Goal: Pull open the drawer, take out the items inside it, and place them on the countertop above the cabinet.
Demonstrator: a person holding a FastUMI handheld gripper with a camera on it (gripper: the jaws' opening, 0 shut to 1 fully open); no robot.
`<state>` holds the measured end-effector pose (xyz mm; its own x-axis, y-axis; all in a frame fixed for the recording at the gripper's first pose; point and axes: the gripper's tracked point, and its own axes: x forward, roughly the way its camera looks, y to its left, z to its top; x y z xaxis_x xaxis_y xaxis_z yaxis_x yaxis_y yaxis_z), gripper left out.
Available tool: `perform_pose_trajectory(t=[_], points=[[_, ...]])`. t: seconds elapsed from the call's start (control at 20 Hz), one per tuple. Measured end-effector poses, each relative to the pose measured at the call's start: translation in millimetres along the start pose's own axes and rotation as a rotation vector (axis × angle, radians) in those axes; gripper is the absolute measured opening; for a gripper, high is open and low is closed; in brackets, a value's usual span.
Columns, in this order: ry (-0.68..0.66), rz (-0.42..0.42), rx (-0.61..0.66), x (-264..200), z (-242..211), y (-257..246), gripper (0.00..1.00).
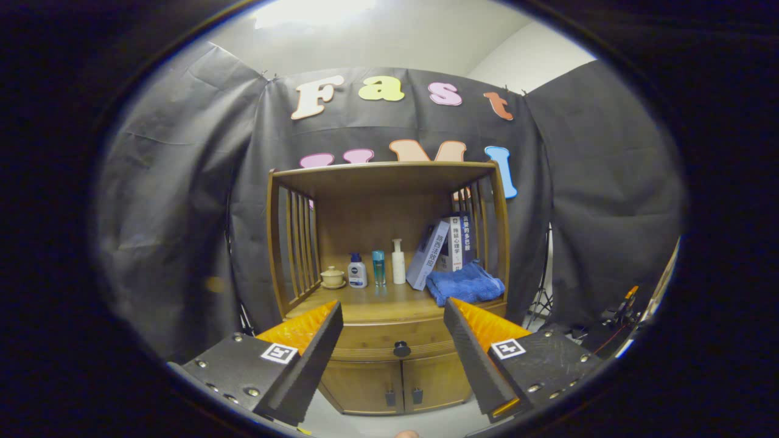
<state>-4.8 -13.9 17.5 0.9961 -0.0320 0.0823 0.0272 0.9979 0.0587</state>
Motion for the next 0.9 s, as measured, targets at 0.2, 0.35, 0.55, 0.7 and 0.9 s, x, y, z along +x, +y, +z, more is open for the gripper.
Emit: perform_pose_trajectory(t=[0.2,0.35,0.55,0.7,0.9], points=[[0.016,-0.002,-0.002,1,-6,-2,1.0],[0.018,-0.006,0.0,1,-9,-3,1.0],[0.02,-0.009,0.006,2,-10,-4,1.0],[0.021,-0.019,-0.006,6,-12,-8,1.0],[0.011,-0.028,-0.015,14,-13,-12,1.0]])
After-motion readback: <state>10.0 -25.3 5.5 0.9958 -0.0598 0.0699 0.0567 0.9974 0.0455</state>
